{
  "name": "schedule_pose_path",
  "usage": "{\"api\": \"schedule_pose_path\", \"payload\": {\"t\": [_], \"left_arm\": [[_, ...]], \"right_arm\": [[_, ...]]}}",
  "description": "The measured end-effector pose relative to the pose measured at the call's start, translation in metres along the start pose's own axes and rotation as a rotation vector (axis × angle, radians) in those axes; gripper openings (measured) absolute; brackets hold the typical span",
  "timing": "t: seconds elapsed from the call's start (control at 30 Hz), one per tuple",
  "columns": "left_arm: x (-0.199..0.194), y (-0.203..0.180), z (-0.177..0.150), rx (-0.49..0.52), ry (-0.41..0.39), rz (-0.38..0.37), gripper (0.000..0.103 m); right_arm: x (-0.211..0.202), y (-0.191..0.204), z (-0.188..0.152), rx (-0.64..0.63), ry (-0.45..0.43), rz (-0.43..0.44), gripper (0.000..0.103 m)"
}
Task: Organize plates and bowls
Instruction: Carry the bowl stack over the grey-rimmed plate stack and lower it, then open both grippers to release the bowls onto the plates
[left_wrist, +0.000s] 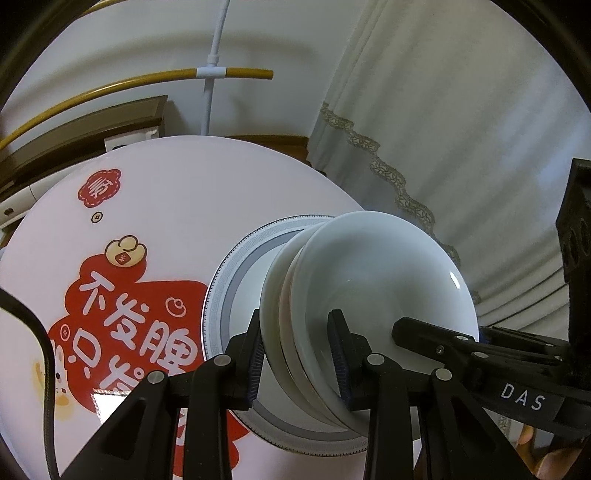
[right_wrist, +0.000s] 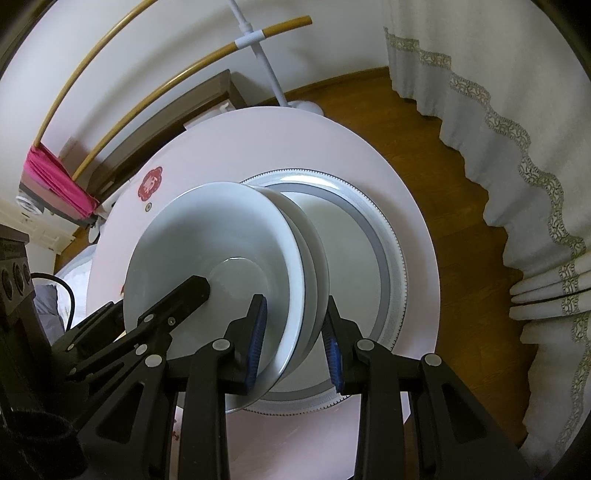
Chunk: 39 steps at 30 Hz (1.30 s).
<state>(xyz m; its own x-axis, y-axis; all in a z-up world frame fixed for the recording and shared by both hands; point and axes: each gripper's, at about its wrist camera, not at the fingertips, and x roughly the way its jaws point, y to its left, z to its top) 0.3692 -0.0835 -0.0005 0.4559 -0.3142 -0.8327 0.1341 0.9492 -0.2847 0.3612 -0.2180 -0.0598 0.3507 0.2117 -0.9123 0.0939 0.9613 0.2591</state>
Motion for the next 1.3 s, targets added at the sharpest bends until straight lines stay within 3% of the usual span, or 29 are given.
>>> {"api": "schedule_pose_path", "payload": {"t": [0.23,0.4,0.53,0.6,0.73,0.87,1.0,1.1,1.3], "left_arm": [[-0.001,0.003,0.004,-0.004,-0.011,0.0,0.032],[-0.016,0.012,0.004,-0.01,-0.072,0.006,0.058],[-0.033,0.028,-0.005,-0.028,-0.108,0.013,0.061],[-0.046,0.037,-0.013,-0.039,-0.135,0.022,0.066],[-0.082,0.047,-0.037,-0.017,-0.25,0.062,0.069],[-0.124,0.047,-0.074,0.043,-0.393,0.117,0.083],[-0.161,0.043,-0.115,0.089,-0.518,0.148,0.096],[-0.182,0.04,-0.148,0.107,-0.56,0.127,0.102],[-0.217,0.041,-0.204,0.095,-0.624,0.098,0.102]], "right_arm": [[0.001,0.002,0.003,0.003,-0.01,0.002,0.033],[-0.002,0.005,0.002,-0.017,-0.027,-0.017,0.034],[-0.017,0.008,-0.001,-0.024,-0.079,-0.02,0.038],[-0.025,0.008,-0.005,-0.025,-0.106,-0.012,0.049],[-0.045,0.011,-0.02,-0.023,-0.176,0.005,0.06],[-0.071,0.014,-0.047,-0.017,-0.286,0.017,0.078],[-0.093,0.029,-0.086,-0.06,-0.385,-0.005,0.085],[-0.108,0.037,-0.113,-0.072,-0.458,-0.03,0.091],[-0.135,0.05,-0.166,-0.097,-0.594,-0.056,0.099]]}}
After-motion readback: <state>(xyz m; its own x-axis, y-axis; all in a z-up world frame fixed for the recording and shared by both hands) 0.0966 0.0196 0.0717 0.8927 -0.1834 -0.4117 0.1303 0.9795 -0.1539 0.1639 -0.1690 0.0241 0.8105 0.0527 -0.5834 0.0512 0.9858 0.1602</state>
